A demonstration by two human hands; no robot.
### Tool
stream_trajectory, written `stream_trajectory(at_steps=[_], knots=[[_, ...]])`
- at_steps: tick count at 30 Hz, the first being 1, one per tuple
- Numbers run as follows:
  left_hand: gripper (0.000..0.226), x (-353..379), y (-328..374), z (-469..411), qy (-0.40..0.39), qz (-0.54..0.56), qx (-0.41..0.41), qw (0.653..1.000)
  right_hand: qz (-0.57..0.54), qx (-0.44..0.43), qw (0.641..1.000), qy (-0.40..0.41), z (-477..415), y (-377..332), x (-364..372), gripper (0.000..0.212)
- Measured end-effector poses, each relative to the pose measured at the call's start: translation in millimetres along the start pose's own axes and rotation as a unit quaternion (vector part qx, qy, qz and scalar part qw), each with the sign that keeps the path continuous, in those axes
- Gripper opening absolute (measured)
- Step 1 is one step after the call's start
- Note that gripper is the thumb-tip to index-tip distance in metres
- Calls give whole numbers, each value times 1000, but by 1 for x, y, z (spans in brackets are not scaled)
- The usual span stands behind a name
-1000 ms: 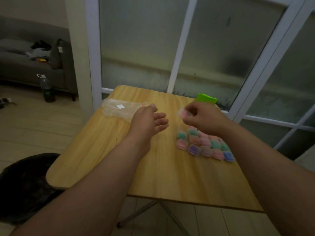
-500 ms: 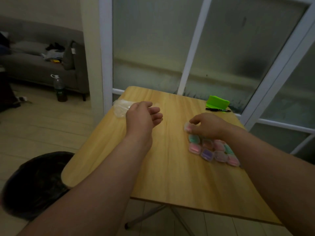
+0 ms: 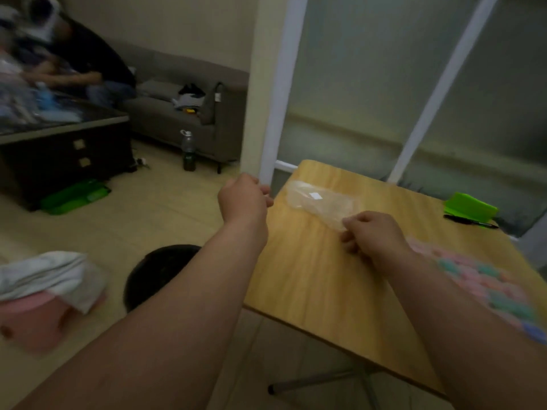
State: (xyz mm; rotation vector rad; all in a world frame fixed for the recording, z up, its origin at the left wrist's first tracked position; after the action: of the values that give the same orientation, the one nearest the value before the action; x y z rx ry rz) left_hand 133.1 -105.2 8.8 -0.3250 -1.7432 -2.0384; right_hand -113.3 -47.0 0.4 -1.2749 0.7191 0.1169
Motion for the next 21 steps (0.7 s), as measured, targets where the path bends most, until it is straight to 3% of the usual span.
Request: stream_trajectory(at_steps=[5,12,17,21], knots=[[23,-74,31,-16,35,-35,5,999,34,-110,993,20,11,-44,44,22],[20,-184,57,-28,105,-8,30,994,136,-250,958,-29,59,-127,135,18],[20,-213,57,-43,123,28,11,992,311,-276,905,-88,63,-158,201,17],[25,-231,41,-62,126,-12,-17,992,446,-235,850,-154,48,-155,255,17]])
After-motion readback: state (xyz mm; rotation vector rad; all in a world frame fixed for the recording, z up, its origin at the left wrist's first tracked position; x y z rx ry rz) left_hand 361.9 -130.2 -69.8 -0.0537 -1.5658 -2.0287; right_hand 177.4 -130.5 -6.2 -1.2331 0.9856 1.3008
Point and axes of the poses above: each hand's wrist, its own z-axis away from the middle knuckle, its own x-axis out of the palm, y = z × x, the point moved 5 cm from there along -z, towards the middle knuckle, and after that the axes turned 9 degrees about -y, right-handed, at the moved point
